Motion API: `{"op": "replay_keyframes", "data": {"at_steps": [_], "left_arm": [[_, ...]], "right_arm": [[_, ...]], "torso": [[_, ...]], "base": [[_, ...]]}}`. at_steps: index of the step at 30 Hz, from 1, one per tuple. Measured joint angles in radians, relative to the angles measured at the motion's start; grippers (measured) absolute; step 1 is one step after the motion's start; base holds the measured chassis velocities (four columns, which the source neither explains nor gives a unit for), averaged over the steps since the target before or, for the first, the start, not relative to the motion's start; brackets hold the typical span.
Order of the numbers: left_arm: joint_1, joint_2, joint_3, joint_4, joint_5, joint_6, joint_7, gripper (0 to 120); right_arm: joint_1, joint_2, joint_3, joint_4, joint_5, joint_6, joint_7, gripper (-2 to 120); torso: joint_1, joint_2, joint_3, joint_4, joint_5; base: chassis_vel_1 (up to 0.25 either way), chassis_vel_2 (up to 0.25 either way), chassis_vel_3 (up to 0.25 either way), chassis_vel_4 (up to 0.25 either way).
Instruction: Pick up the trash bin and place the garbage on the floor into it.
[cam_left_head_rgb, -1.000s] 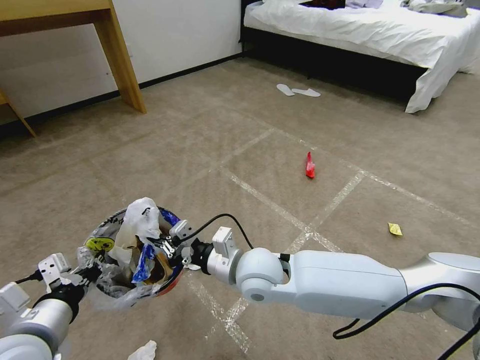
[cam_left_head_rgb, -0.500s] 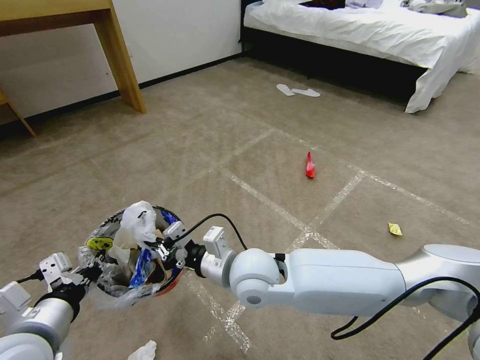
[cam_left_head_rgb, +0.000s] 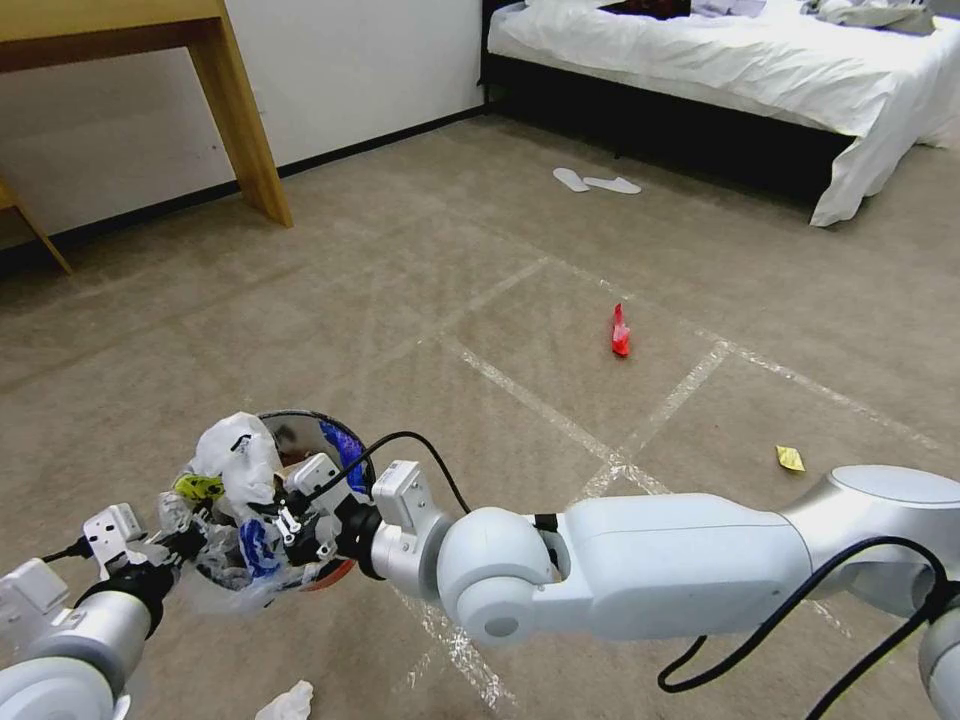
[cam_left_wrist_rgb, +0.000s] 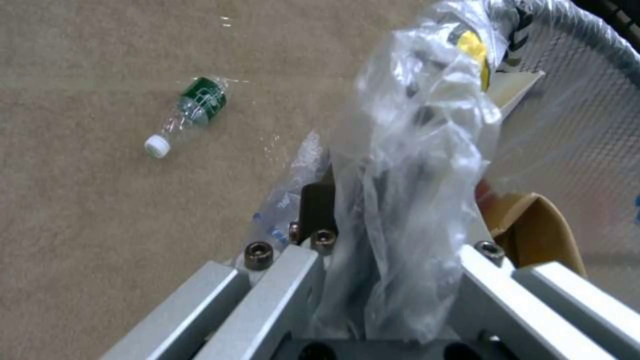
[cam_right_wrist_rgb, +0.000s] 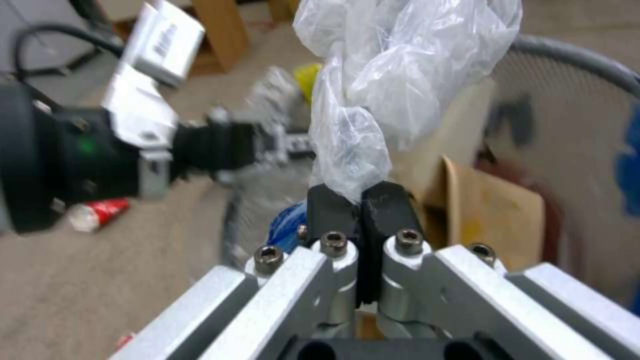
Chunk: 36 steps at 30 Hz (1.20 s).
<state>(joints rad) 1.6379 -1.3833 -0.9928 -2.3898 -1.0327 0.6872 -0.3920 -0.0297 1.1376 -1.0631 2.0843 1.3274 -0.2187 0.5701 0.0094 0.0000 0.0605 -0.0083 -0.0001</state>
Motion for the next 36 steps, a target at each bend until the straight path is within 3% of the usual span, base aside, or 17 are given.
{"op": "replay_keyframes", "data": {"at_steps": [15,22,36], "left_arm": [[-0.006,-0.001,-0.004,0.005,-0.003,-0.001,0.0,1],[-0.005,-0.002,-0.002,0.005,-0.002,-0.001,0.001,1],[-0.003,-0.007,0.001,0.001,0.002,-0.001,0.003,1]], "right_arm": [[-0.007,-0.021,0.023,0.015,0.065,-0.132,0.149,0],[0.009,0.028,0.041,0.0,0.137,-0.204,0.229,0],[0.056,0.066,0.045,-0.009,0.178,-0.236,0.249,0]], "torso": [[0.0,0.0,0.0,0.0,0.0001],[0.0,0.0,0.0,0.0001,0.0],[0.0,0.0,0.0,0.0001,0.0]], "base": [[0.0,0.0,0.0,0.0],[0.0,0.0,0.0,0.0],[0.0,0.0,0.0,0.0]]}}
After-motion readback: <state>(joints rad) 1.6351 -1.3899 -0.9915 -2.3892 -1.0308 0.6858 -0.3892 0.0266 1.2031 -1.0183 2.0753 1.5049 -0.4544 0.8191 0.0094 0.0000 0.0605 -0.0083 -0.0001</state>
